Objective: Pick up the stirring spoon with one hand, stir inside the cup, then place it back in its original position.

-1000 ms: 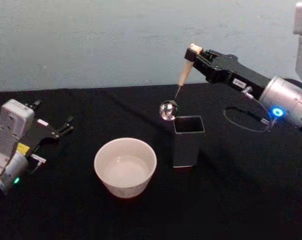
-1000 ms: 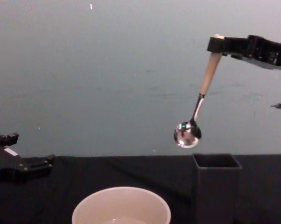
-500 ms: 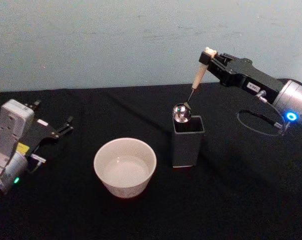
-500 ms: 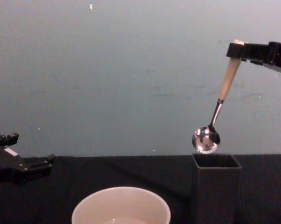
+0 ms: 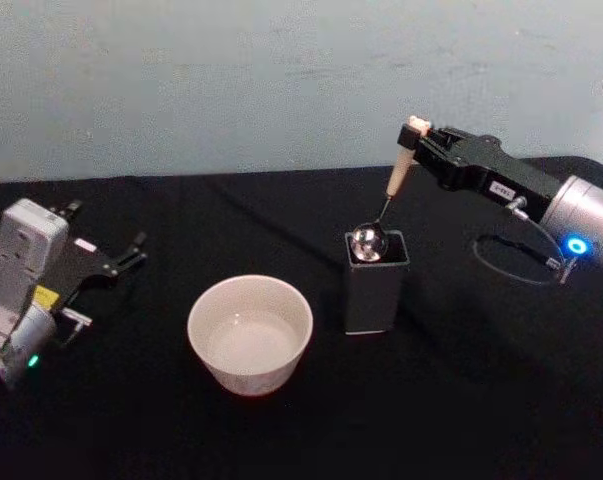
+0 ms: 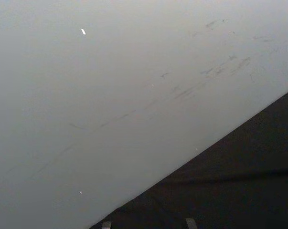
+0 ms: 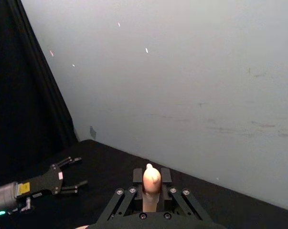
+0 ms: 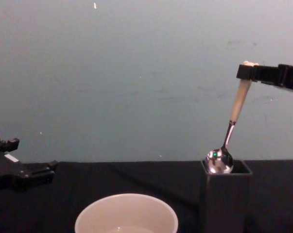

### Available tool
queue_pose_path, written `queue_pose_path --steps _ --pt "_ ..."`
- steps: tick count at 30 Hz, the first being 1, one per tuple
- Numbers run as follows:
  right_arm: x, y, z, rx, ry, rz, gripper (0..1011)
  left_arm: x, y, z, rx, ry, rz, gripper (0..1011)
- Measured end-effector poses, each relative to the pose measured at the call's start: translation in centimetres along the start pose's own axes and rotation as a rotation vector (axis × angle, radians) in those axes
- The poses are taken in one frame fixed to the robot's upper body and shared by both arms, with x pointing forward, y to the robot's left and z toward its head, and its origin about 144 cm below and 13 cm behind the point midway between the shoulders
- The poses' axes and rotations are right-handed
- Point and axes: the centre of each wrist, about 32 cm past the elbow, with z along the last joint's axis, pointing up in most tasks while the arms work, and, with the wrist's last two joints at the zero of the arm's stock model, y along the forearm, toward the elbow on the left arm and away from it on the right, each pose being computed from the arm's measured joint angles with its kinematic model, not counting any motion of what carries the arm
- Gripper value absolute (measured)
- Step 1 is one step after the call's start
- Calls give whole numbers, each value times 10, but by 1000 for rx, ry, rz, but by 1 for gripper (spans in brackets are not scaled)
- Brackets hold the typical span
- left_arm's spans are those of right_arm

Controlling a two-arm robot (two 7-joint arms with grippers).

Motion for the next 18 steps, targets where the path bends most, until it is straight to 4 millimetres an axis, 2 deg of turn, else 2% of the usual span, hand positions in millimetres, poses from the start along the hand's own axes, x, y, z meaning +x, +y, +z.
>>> queue_pose_path --steps 18 --pt "-3 -2 -27 -48 38 -54 214 0 0 0 0 0 0 1001"
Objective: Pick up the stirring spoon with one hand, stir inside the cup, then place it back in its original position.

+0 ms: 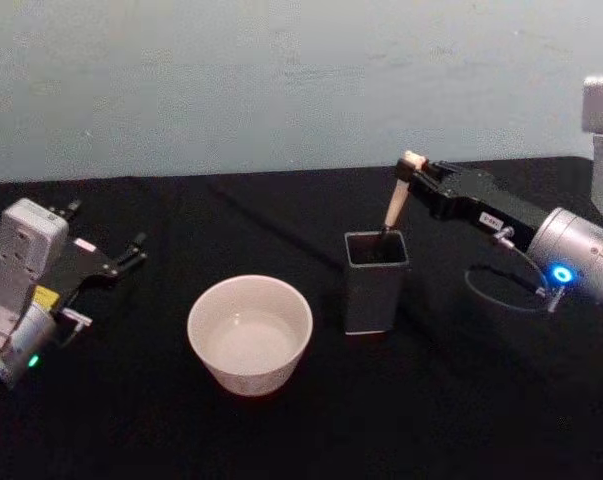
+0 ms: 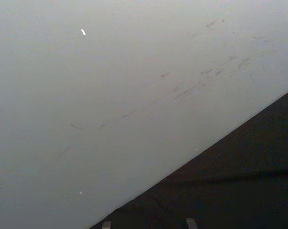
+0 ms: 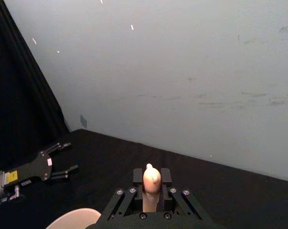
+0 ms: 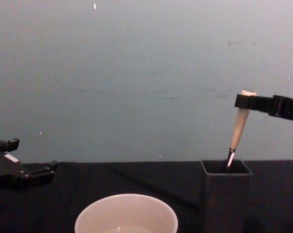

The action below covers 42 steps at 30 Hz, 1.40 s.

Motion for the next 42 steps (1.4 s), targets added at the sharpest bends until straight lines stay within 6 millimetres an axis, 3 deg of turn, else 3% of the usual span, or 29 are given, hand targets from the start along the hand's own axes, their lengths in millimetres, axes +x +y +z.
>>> queue_pose_path --steps 42 --pt "1 -2 -32 -99 -6 -35 214 0 0 0 0 0 0 1002"
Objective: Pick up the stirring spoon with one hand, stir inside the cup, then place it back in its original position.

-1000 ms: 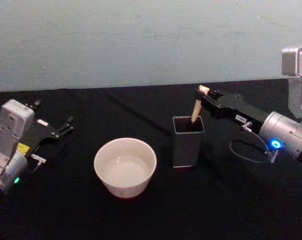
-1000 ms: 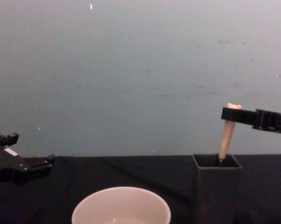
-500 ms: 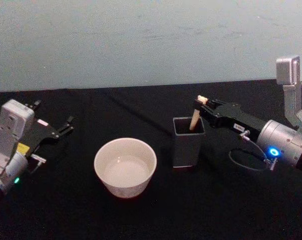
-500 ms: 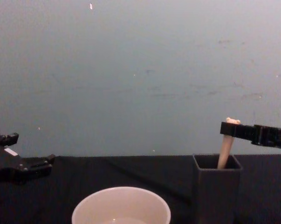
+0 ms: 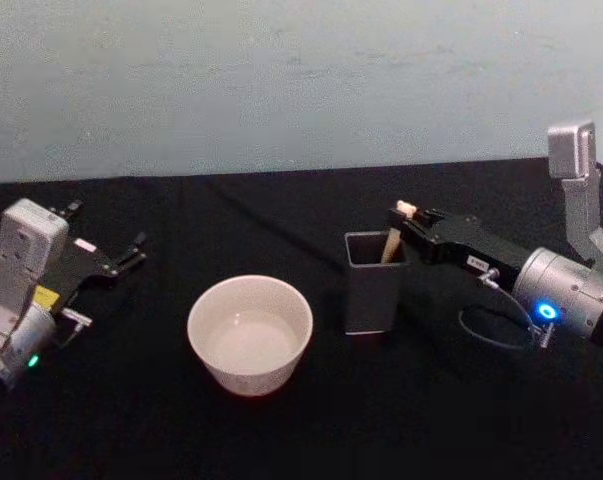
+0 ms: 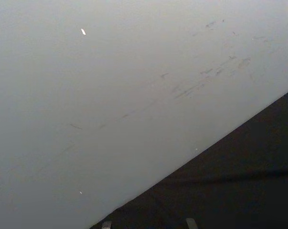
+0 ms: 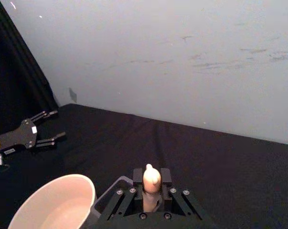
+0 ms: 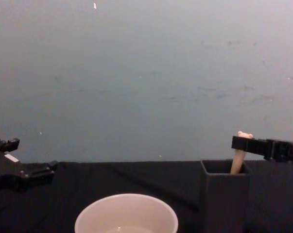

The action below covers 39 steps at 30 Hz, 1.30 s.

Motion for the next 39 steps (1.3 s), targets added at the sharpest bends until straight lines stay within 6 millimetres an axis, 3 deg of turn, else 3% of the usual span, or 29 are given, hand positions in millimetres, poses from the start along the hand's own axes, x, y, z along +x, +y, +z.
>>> queue_pose_path --steps 29,32,39 --pt "1 0 -1 -9 -3 -5 214 0 0 0 0 0 0 1001" --pt "1 0 -1 -8 -3 -5 252 0 0 0 0 0 0 1001" --pt "1 0 0 -7 -3 -4 507 0 0 0 0 0 0 1001"
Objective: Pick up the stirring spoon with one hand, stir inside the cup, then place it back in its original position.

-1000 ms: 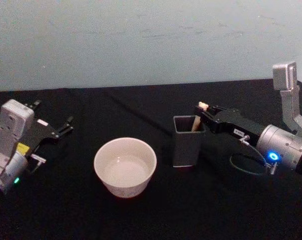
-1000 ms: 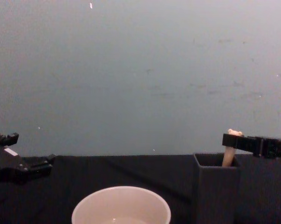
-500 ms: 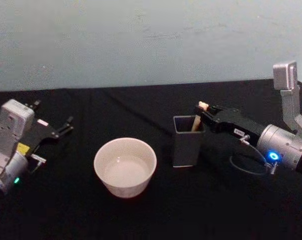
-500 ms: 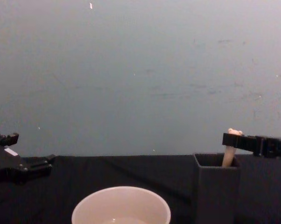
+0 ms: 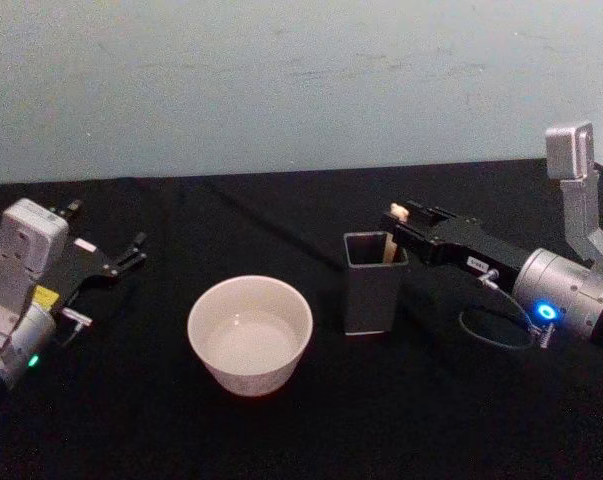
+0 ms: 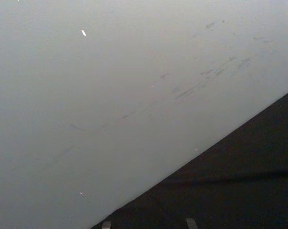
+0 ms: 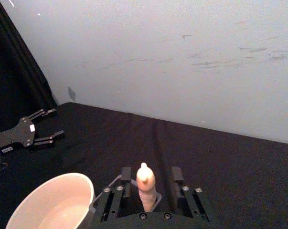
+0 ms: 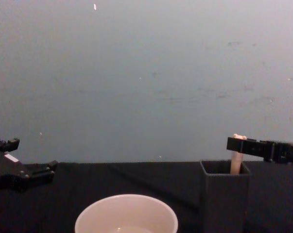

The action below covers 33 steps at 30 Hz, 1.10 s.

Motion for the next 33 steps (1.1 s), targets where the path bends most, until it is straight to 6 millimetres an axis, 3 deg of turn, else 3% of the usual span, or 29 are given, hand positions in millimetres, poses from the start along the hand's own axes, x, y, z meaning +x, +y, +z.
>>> queue_pose_path --steps 18,26,33 --pt "0 0 0 0 1 0 1003 0 0 0 0 0 0 1001" --pt "-3 0 9 103 -29 -22 1002 0 0 0 0 0 0 1001" --pt "-1 2 28 253 -54 -158 1002 0 0 0 0 0 0 1001"
